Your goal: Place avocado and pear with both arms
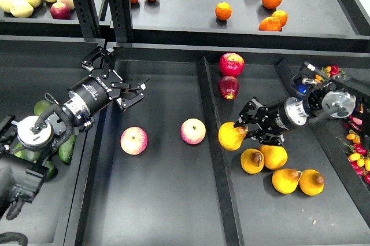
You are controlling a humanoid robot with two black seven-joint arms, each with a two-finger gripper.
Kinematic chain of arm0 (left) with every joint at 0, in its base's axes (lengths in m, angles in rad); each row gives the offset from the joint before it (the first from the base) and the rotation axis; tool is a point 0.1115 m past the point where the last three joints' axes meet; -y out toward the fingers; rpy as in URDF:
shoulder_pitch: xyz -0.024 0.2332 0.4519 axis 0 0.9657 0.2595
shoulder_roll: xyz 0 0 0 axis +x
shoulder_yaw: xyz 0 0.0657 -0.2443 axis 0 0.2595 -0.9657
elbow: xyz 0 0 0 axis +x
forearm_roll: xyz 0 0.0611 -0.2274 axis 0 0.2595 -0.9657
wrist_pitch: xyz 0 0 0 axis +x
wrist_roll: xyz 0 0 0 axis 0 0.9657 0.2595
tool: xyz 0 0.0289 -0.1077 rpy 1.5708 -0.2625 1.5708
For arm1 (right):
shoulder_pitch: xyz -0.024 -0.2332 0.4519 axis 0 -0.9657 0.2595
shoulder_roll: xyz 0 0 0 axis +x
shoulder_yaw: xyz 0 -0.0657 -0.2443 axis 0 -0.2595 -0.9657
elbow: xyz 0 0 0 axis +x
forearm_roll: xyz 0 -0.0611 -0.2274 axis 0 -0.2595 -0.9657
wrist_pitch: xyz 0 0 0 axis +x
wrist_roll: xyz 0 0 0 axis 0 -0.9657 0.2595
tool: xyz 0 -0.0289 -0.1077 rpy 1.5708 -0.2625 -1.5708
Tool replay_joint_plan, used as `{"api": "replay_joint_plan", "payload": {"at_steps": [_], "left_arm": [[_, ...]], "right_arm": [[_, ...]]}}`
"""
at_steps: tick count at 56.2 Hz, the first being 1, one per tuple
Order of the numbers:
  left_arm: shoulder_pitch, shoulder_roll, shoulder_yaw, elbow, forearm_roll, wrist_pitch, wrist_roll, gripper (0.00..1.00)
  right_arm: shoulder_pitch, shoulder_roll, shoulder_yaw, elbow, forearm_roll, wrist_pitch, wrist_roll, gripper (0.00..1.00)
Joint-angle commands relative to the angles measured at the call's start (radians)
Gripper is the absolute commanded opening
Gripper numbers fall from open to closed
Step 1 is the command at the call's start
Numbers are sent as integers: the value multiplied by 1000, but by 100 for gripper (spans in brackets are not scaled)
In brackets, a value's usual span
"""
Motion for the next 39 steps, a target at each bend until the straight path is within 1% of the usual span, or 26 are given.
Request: {"api": "replay_joint_plan", "payload": {"at_steps": [1,6,7,9,18,30,39], "left_arm": [[50,-3,-7,-36,0,0,-14,99],[72,-3,-12,-56,0,0,-26,99],[84,-3,-16,-71,0,0,-37,100],[92,-3,-20,-79,0,0,-41,100],[139,-3,-29,-104,0,0,-43,99],[204,-3,-32,-142,0,2,-43,99],[220,-3,-32,-167,0,5,-43,100]], "right_arm": [[29,-62,-40,50,24,0,0,17],[58,-122,-89,88,35,0,0,17],[76,-166,-126,112,44,0,0,17],[82,-190,-143,123,45,0,0,17],[95,-263,-216,175,45,0,0,17],[79,-277,-258,212,38,0,0,18],[15,-269,-258,235,30,0,0,18]]}}
